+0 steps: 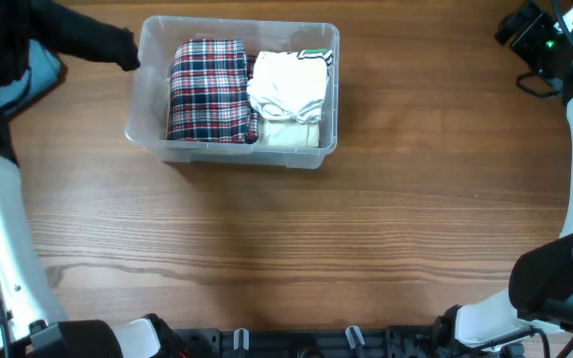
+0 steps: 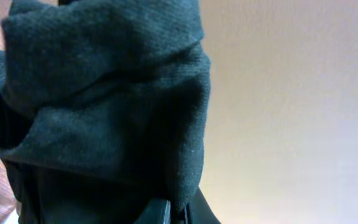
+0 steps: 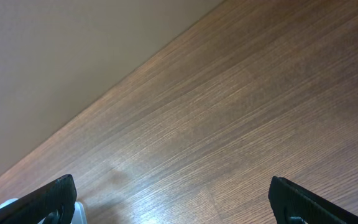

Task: Pack container
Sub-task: 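Lift the black garment with the left gripper and lower it into the bin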

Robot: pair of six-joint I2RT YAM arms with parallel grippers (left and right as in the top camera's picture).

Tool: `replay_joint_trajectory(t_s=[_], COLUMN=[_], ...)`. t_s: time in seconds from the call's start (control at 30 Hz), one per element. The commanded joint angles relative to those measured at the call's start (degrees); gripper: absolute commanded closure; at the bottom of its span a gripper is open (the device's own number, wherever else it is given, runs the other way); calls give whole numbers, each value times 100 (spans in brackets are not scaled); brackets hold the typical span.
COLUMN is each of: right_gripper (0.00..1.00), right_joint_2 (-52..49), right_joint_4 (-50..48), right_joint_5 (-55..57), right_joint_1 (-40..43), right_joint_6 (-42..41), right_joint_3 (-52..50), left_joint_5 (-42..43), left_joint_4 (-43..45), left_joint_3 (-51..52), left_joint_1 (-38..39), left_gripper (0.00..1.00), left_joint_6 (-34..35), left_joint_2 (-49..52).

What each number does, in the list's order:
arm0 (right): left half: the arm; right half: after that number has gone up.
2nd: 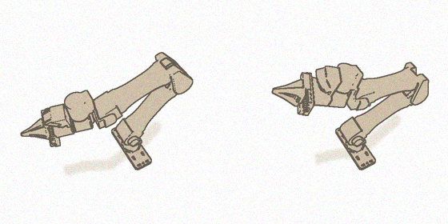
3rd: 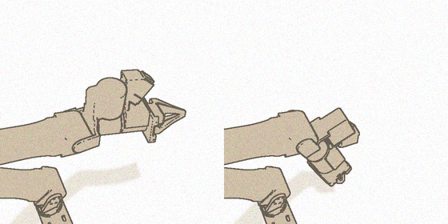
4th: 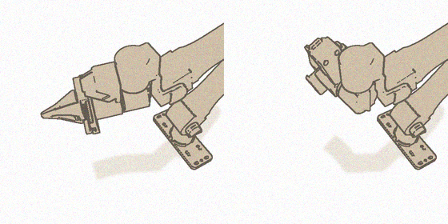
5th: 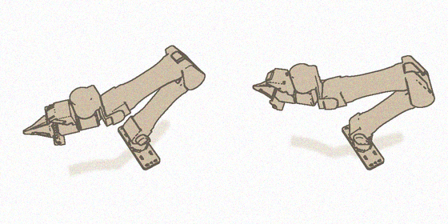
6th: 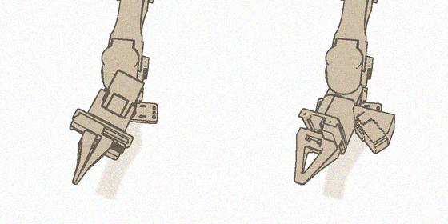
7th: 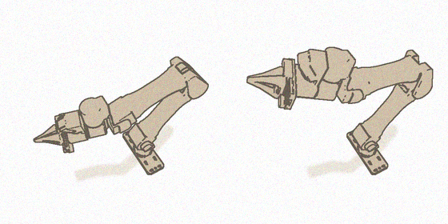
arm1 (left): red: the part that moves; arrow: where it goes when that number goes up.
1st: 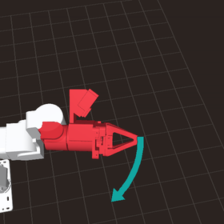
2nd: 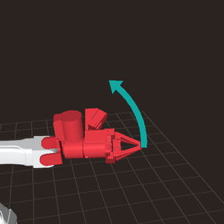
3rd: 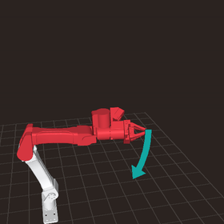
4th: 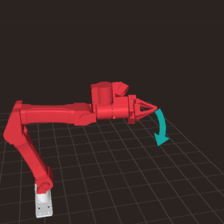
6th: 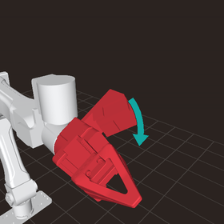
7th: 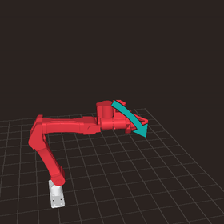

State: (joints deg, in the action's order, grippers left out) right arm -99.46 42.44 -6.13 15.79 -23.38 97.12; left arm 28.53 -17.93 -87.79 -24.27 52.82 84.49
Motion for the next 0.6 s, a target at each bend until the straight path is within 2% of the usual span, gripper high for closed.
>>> replay_joint_trajectory(t_s=[0.0, 0.17, 0.37, 0.43, 0.57], right_gripper=[0, 0, 0, 0, 0], right_joint_2=[-52, -52, -52, -52, -52], right_joint_4=[-9, -9, -9, -9, -9], right_joint_5=[57, 57, 57, 57, 57], right_joint_1=[-22, -22, -24, -22, -22], right_joint_6=[-79, -79, -79, -79, -79], right_joint_3=[63, 63, 63, 63, 63], left_joint_5=[-570, -903, -1641, -1639, -1882], left_joint_4=[22, -507, -695, -835, -1117], left_joint_3=[-323, -337, -337, -337, -337], left_joint_1=[595, 1950, 3403, 3759, 4317], left_gripper=[96, 96, 96, 96, 96], left_joint_6=[-684, -1541, -1910, -2081, -2962], left_joint_2=[-24, -13, 190, 391, 833])
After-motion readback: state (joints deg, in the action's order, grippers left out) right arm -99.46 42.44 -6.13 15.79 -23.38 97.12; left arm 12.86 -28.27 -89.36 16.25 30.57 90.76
